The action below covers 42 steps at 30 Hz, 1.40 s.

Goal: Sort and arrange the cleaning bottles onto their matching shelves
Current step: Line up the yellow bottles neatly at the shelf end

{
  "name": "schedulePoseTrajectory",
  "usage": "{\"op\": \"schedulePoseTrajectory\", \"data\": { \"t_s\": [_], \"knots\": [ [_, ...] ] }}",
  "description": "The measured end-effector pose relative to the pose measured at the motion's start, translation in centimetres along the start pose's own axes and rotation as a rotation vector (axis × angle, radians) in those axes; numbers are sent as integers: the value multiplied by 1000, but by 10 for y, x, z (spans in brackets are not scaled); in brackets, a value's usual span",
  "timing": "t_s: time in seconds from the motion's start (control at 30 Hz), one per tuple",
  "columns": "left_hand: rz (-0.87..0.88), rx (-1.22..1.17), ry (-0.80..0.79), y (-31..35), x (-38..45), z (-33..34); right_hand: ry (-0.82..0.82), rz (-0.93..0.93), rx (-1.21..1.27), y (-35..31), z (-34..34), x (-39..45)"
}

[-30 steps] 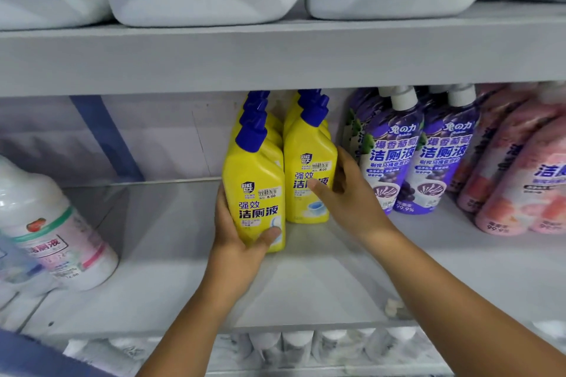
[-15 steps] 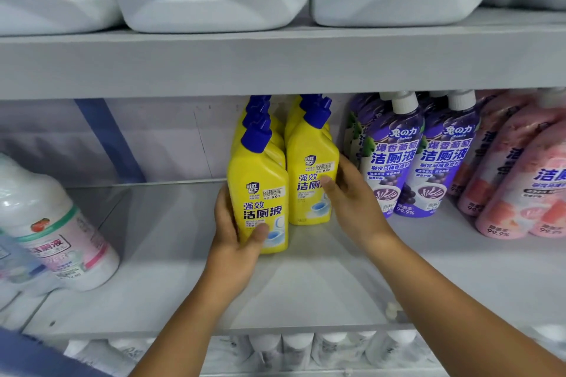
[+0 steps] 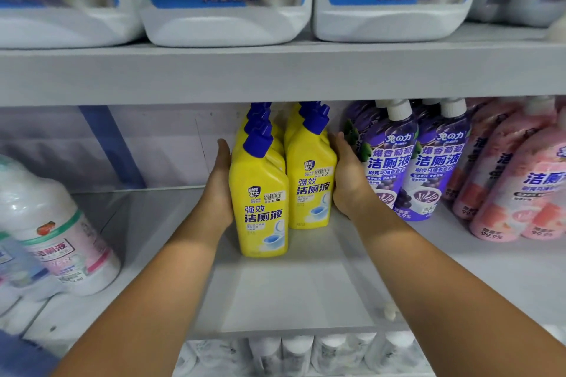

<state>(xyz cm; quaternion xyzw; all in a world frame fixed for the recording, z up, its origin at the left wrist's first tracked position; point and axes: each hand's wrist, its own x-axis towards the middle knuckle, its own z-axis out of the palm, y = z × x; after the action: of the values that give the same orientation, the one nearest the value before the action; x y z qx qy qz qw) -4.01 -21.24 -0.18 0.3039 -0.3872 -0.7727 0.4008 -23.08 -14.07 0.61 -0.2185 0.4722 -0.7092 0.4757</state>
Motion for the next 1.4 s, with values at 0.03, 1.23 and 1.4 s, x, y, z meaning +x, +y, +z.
{"op": "schedulePoseTrajectory", "data": {
  "t_s": [0.03,1.23,1.4],
  "knots": [
    [-12,-25,-8,-2,0,2,4,9,4,2,-1,3],
    [500,635,292,-87,-86,-1,-45,-418,-671,47,-43,-40],
    [487,583,286,-89,-86,4,-12,-425,-697,51,-45,-37]
  ]
}}
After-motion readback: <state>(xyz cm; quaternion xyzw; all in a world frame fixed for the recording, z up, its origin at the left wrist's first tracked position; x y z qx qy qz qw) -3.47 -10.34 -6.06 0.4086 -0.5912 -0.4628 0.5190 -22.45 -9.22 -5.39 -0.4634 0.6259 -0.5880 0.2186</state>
